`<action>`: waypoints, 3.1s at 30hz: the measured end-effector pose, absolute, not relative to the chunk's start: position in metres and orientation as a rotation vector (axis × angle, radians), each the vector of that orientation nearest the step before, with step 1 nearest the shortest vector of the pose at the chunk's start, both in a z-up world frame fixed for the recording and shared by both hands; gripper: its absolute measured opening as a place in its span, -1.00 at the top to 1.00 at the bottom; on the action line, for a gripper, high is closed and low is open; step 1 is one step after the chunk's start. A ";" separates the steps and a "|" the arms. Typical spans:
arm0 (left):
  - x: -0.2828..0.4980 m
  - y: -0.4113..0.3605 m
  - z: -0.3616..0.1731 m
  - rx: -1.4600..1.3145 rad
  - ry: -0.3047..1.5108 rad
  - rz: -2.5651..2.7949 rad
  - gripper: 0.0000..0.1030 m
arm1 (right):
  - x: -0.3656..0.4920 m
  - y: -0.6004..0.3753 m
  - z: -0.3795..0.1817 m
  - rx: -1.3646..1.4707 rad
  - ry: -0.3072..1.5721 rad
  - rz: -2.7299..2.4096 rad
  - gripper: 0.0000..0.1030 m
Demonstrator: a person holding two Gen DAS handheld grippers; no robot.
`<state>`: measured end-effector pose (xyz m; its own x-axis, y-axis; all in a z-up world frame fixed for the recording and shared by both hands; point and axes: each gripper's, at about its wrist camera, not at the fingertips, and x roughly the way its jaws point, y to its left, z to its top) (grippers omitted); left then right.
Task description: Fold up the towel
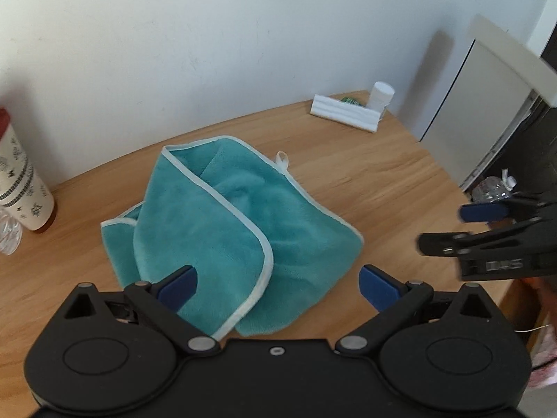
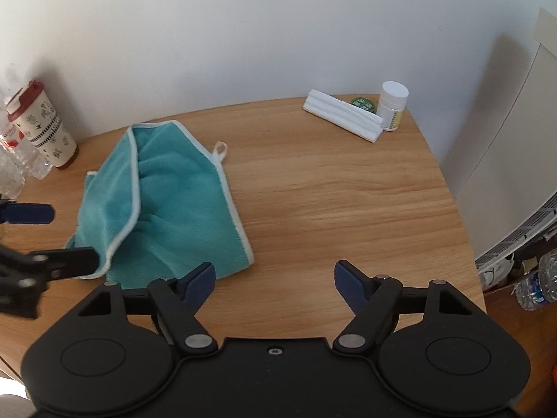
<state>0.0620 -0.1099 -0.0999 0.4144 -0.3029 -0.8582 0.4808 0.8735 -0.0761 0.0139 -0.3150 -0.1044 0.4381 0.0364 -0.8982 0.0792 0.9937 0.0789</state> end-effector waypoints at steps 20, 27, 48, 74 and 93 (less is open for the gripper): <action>0.077 -0.132 -0.139 0.331 0.989 -0.298 0.65 | 0.058 -0.332 -0.155 0.071 1.082 0.341 -0.35; 0.073 -0.121 -0.129 0.307 0.985 -0.288 0.84 | 0.075 -0.327 -0.180 0.068 1.125 0.450 0.01; 0.061 -0.077 -0.104 0.228 0.978 -0.247 0.93 | 0.077 -0.304 -0.142 -0.062 0.995 0.456 0.92; 0.067 -0.096 -0.139 0.361 0.881 -0.351 0.88 | 0.068 -0.315 -0.131 -0.033 0.972 0.357 0.92; 0.094 -0.031 -0.069 0.233 0.779 -0.183 0.89 | 0.092 -0.290 -0.041 -0.157 0.759 0.319 0.93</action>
<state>0.0945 -0.0312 -0.0685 0.6979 -0.0767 -0.7121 0.2482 0.9585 0.1401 0.0923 -0.2896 -0.0411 0.6805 0.2267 -0.6968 -0.3389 0.9405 -0.0250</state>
